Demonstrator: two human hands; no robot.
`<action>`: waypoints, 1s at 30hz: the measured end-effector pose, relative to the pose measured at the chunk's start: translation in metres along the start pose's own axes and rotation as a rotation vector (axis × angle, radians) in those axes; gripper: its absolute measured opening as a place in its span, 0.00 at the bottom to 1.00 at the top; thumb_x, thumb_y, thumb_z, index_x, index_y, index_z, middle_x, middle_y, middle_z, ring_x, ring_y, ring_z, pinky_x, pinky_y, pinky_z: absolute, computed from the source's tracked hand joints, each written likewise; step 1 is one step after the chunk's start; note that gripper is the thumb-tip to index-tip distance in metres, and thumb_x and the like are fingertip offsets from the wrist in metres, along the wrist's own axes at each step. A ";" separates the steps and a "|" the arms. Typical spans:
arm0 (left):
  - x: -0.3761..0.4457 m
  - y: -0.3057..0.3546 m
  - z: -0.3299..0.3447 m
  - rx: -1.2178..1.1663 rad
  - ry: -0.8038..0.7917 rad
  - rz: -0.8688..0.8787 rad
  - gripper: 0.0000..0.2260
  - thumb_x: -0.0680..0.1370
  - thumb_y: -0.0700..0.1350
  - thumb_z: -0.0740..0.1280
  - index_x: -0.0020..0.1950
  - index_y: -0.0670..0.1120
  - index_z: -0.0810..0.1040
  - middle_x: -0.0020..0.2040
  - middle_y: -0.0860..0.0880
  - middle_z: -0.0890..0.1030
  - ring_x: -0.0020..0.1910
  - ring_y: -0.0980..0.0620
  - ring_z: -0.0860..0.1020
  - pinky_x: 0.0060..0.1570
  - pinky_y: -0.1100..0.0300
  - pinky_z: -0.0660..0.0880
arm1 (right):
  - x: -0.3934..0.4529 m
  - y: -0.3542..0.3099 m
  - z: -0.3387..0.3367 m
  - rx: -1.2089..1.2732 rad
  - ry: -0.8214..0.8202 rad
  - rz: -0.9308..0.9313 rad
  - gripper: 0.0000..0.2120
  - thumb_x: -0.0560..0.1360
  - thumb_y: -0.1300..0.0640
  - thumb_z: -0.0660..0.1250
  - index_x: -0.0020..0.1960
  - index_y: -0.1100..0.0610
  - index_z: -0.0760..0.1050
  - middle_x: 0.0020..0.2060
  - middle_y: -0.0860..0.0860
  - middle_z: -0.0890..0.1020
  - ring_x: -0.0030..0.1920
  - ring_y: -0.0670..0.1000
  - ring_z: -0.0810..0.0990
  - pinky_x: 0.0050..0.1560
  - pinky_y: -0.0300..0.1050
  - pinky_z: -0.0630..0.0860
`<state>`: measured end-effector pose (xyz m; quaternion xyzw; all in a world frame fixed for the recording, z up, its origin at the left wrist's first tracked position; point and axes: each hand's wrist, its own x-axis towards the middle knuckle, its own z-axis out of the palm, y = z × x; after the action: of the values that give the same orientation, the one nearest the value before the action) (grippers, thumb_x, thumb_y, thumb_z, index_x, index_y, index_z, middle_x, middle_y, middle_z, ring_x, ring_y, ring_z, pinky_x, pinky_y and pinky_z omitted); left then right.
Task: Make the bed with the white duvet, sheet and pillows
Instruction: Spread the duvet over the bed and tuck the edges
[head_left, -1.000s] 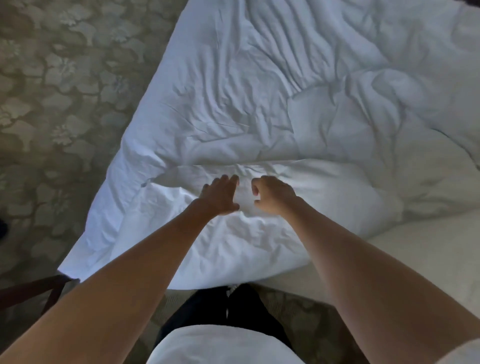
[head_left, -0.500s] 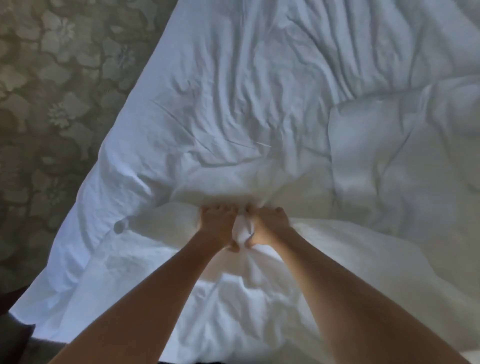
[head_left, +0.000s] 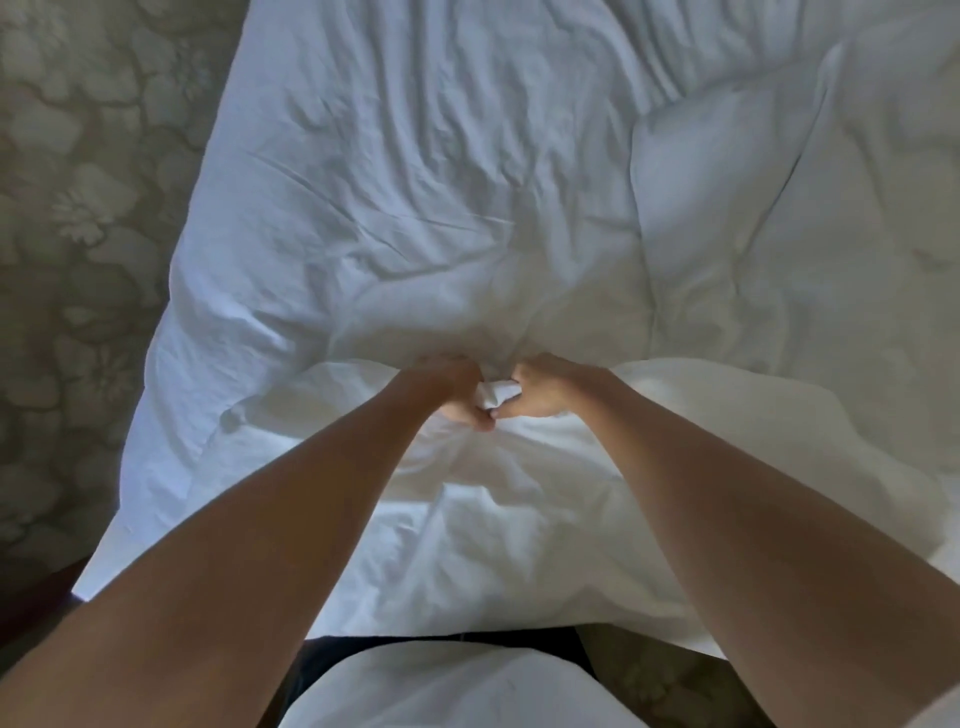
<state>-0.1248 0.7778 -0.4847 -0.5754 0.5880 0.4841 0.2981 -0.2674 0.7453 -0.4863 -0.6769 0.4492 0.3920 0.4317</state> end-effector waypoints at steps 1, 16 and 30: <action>-0.005 0.000 0.001 -0.003 0.009 0.003 0.26 0.64 0.62 0.73 0.56 0.51 0.81 0.55 0.50 0.80 0.56 0.45 0.79 0.51 0.57 0.74 | -0.005 -0.001 0.003 0.012 -0.004 0.001 0.26 0.72 0.35 0.68 0.56 0.56 0.77 0.51 0.52 0.80 0.47 0.54 0.77 0.49 0.46 0.75; -0.185 0.008 0.062 -0.018 0.075 0.199 0.23 0.64 0.63 0.77 0.50 0.49 0.80 0.51 0.51 0.82 0.51 0.49 0.80 0.54 0.56 0.76 | -0.195 -0.046 0.090 0.232 0.260 0.030 0.21 0.68 0.33 0.69 0.37 0.52 0.76 0.38 0.49 0.82 0.43 0.53 0.81 0.49 0.47 0.76; -0.347 0.054 0.206 0.183 0.083 0.067 0.39 0.65 0.67 0.75 0.67 0.43 0.75 0.62 0.47 0.79 0.59 0.45 0.77 0.57 0.56 0.73 | -0.352 -0.058 0.246 0.126 0.353 -0.058 0.33 0.64 0.25 0.65 0.48 0.54 0.77 0.42 0.50 0.81 0.42 0.51 0.80 0.44 0.46 0.73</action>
<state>-0.1637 1.0933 -0.2302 -0.5453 0.6604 0.4137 0.3087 -0.3498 1.0835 -0.2281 -0.7194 0.5218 0.2258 0.3990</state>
